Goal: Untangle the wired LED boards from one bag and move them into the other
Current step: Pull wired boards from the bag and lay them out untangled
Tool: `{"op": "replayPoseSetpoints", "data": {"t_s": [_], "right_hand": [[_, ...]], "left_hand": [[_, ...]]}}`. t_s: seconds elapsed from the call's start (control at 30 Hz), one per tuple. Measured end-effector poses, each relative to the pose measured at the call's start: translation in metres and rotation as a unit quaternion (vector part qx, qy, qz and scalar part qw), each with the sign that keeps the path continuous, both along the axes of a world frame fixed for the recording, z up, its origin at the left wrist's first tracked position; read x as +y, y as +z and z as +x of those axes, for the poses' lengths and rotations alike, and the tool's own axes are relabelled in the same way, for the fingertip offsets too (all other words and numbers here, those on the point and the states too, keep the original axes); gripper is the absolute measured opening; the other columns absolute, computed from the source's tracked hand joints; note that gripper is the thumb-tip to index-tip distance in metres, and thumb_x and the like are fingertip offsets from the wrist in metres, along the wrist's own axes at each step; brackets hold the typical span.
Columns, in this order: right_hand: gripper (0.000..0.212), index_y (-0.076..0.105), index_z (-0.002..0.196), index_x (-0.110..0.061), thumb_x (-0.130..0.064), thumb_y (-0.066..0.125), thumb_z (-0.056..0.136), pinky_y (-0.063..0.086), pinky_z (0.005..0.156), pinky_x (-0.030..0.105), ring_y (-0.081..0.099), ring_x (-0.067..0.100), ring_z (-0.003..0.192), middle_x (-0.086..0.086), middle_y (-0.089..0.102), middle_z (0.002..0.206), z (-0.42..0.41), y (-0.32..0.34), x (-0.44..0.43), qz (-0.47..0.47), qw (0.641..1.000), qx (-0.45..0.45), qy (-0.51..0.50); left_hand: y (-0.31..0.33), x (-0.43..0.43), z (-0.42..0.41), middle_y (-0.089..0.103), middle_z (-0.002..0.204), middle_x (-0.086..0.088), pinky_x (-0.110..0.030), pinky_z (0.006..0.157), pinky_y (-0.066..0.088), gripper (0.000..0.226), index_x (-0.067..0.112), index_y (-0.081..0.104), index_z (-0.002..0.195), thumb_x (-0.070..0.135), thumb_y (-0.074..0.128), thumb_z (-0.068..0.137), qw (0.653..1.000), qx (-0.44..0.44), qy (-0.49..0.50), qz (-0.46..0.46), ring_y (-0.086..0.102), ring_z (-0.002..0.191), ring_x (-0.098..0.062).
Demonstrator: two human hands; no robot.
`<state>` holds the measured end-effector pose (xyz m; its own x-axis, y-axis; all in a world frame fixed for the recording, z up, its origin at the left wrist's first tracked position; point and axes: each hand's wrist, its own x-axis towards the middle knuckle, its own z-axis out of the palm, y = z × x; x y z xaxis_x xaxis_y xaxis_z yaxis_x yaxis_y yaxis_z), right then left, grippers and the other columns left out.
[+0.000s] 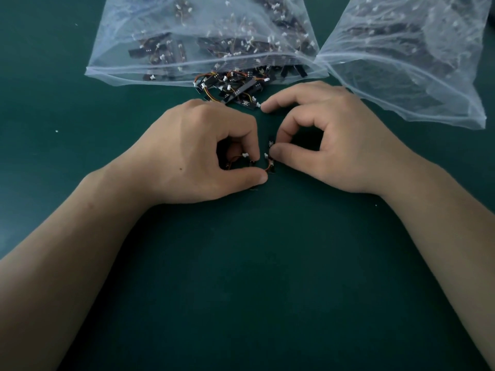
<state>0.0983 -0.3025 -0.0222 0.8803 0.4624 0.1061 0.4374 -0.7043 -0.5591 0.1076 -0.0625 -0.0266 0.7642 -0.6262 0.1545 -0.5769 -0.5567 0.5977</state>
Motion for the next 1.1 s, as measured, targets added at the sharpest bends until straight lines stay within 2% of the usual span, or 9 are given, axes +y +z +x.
{"op": "replayPoseSetpoints", "data": {"t_s": [0.3, 0.63, 0.87, 1.0, 1.1], "right_hand": [[0.015, 0.076, 0.082, -0.034, -0.048, 0.074, 0.084, 0.022, 0.124, 0.045, 0.038, 0.003, 0.145, -0.021, 0.054, 0.146, -0.003, 0.004, -0.002, -0.011, 0.997, 0.053, 0.063], [0.005, 0.077, 0.083, -0.028, -0.031, 0.074, 0.08, 0.021, 0.125, 0.041, 0.04, 0.001, 0.144, -0.017, 0.056, 0.146, -0.004, 0.006, -0.004, -0.002, 0.996, 0.053, 0.066], [0.008, 0.081, 0.081, -0.032, -0.027, 0.076, 0.077, 0.019, 0.125, 0.046, 0.037, 0.002, 0.147, -0.018, 0.057, 0.146, -0.004, 0.008, -0.005, 0.005, 0.993, 0.07, 0.091], [0.009, 0.081, 0.08, -0.029, -0.036, 0.076, 0.082, 0.021, 0.124, 0.044, 0.041, 0.005, 0.145, -0.016, 0.059, 0.144, -0.003, 0.007, -0.007, 0.027, 0.992, 0.077, 0.096], [0.014, 0.076, 0.079, -0.021, -0.033, 0.074, 0.087, 0.034, 0.118, 0.036, 0.051, 0.005, 0.137, -0.011, 0.065, 0.137, -0.002, 0.005, -0.007, 0.062, 0.993, 0.068, 0.074]], "left_hand": [[0.0, -0.001, 0.0, 0.061, 0.069, 0.012, -0.039, 0.067, 0.05, 0.022, 0.032, 0.07, 0.083, 0.053, 0.076, 0.077, 1.0, 0.009, 0.004, -0.001, 0.06, 0.071, -0.013], [0.004, 0.0, -0.002, 0.061, 0.07, 0.013, -0.037, 0.066, 0.05, 0.026, 0.033, 0.071, 0.084, 0.057, 0.074, 0.074, 1.0, 0.016, 0.002, 0.002, 0.061, 0.072, -0.013], [0.006, 0.0, -0.003, 0.062, 0.07, 0.014, -0.04, 0.071, 0.05, 0.027, 0.032, 0.069, 0.078, 0.058, 0.076, 0.072, 1.0, 0.01, -0.019, 0.021, 0.061, 0.075, -0.009], [0.009, 0.001, -0.003, 0.065, 0.068, 0.008, -0.035, 0.065, 0.048, 0.024, 0.03, 0.072, 0.079, 0.054, 0.073, 0.077, 0.999, 0.037, -0.021, -0.001, 0.062, 0.068, -0.016], [0.011, 0.003, -0.003, 0.065, 0.064, 0.001, -0.023, 0.054, 0.041, 0.023, 0.02, 0.075, 0.084, 0.042, 0.068, 0.088, 0.997, 0.064, -0.004, -0.052, 0.056, 0.057, -0.021]]}}
